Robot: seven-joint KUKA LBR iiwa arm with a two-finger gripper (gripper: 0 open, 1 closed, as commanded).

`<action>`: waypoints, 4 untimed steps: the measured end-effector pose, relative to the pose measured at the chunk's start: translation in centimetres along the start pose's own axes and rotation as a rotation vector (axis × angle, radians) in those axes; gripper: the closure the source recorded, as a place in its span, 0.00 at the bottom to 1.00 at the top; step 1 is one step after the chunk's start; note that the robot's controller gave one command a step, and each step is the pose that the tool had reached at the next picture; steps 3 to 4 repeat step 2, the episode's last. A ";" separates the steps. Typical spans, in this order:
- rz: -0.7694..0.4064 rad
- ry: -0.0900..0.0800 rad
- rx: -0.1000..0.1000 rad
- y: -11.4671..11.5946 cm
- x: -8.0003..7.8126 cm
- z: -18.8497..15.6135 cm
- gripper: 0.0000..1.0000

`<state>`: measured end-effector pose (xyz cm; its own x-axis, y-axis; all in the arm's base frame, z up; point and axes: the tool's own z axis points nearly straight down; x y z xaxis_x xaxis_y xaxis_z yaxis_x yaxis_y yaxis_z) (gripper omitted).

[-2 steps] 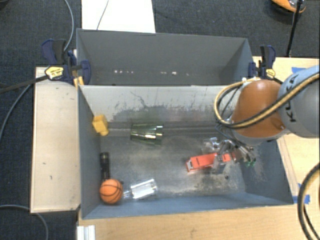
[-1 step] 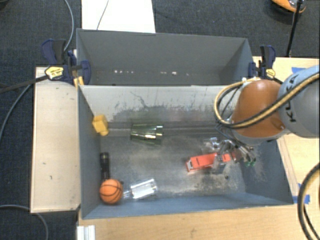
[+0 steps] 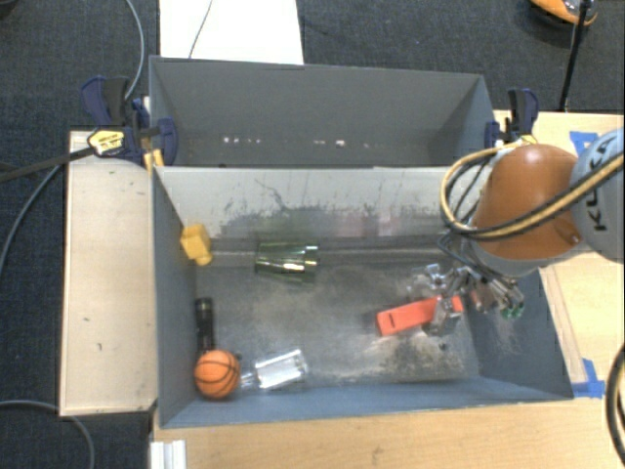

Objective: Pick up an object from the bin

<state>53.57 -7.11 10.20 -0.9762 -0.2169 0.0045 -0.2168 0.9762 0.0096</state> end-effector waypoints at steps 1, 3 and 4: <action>-0.008 -0.015 0.012 -1.0 -1.0 -1.8 1.00; 0.004 -0.001 0.000 2.1 -3.0 -12.9 1.00; 0.004 -0.001 0.000 2.1 -3.0 -12.9 1.00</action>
Offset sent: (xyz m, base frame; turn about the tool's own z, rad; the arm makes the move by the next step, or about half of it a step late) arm 0.0251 0.0260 0.1287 0.0038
